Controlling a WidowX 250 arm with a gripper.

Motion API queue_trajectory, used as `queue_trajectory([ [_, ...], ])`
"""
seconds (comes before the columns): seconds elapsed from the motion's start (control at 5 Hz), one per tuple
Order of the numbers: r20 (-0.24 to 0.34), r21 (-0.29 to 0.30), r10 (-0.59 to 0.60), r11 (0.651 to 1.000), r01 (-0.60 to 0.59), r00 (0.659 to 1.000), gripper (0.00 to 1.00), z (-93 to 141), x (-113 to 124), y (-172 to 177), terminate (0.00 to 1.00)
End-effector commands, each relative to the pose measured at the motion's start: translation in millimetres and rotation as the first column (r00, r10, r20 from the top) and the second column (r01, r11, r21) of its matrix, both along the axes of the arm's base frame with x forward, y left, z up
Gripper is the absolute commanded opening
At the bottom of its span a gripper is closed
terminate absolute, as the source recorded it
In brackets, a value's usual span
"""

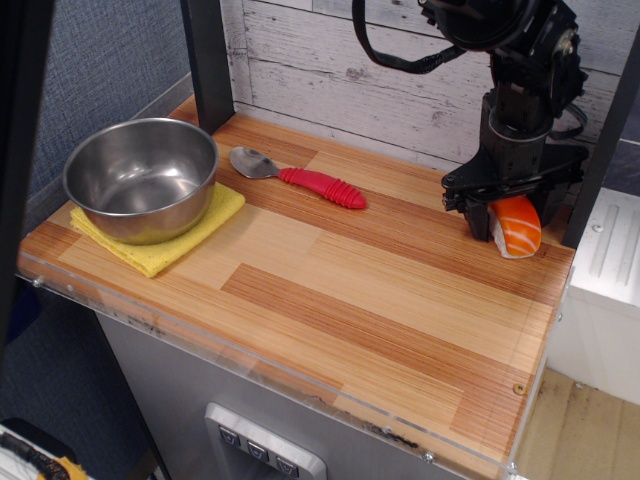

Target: Put the sushi in the upper right hand corner.

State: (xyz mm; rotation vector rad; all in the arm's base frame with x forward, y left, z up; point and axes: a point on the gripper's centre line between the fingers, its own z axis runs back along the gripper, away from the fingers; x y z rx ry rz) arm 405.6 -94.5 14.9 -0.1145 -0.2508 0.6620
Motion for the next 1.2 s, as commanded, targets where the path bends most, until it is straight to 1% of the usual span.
queue_trajectory([
  [0.0, 0.03, -0.013, 0.069, 0.998, -0.068, 0.997, 1.0, 22, -2, 16, 0.0],
  [0.2, 0.046, -0.033, 0.074, 0.997, -0.073, 0.996, 1.0, 29, -6, 18, 0.0],
  [0.4, 0.061, -0.09, 0.069, 0.994, -0.064, 0.996, 1.0, 42, -3, 16, 0.0],
  [0.6, 0.1, -0.107, 0.072, 0.992, -0.061, 0.992, 1.0, 60, -3, 15, 0.0],
  [0.8, 0.162, -0.132, 0.105, 0.988, -0.084, 0.981, 1.0, 89, -8, 20, 0.0],
  [1.0, 0.201, -0.15, 0.133, 0.983, -0.104, 0.971, 1.0, 117, -15, 31, 0.0],
])
